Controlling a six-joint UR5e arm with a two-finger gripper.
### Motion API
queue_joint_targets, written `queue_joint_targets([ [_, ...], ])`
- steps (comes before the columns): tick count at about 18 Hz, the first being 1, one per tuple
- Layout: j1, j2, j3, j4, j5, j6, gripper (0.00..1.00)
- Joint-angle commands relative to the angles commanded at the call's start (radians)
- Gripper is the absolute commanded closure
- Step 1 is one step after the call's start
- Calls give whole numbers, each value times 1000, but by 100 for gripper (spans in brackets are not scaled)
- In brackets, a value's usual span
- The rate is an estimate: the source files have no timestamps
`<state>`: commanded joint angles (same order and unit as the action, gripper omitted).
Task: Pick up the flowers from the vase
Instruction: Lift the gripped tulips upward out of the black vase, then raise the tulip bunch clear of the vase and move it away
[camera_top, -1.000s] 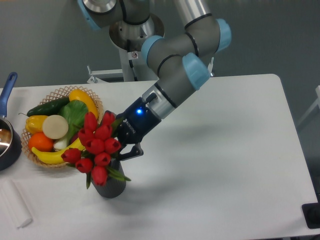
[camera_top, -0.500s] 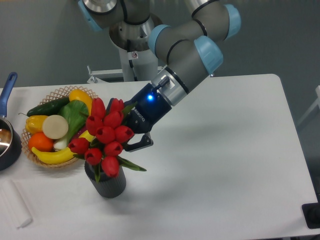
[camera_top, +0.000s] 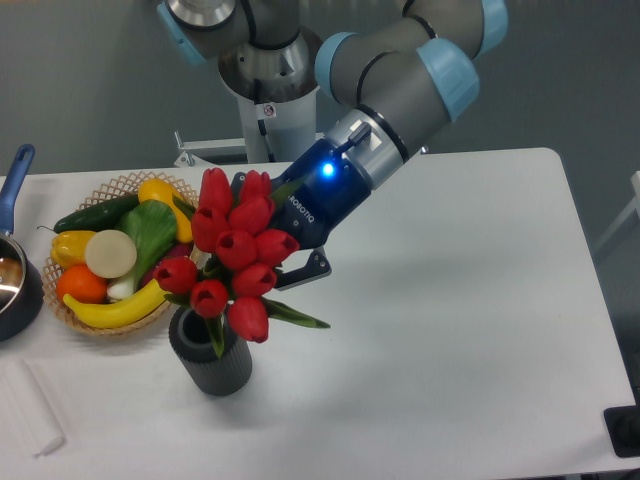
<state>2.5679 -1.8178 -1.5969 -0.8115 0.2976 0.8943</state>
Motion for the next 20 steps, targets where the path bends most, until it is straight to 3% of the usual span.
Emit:
queue_joint_targets([
  [13, 118, -6, 69, 0, -31, -37, 64],
  [20, 201, -32, 84, 0, -26, 83, 64],
])
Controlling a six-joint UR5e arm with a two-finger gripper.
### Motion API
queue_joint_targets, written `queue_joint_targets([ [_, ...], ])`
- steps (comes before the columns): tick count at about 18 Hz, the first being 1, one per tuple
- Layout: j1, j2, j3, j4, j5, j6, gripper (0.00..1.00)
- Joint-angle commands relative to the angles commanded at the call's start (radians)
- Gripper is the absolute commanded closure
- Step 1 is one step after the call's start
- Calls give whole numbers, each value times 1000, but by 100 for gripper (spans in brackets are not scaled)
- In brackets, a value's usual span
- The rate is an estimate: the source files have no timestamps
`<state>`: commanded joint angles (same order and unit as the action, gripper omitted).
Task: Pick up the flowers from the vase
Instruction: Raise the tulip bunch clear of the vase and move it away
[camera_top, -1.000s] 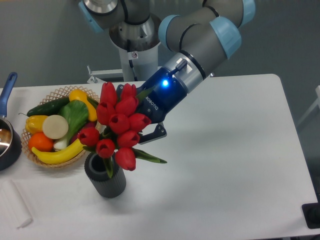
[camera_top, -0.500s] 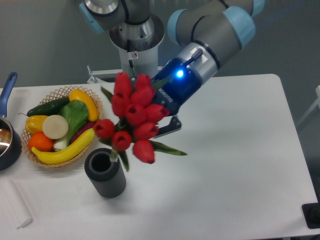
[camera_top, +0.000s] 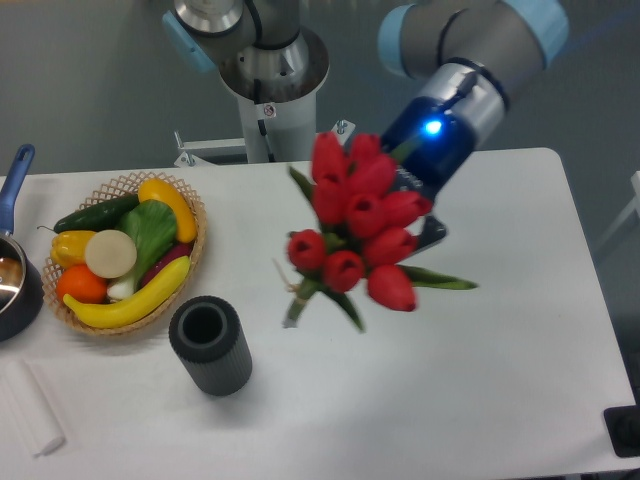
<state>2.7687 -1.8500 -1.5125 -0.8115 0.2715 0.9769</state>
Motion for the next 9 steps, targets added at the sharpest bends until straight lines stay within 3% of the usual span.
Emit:
queue_joint_targets([
  [9, 94, -26, -6, 6, -6, 68, 64],
])
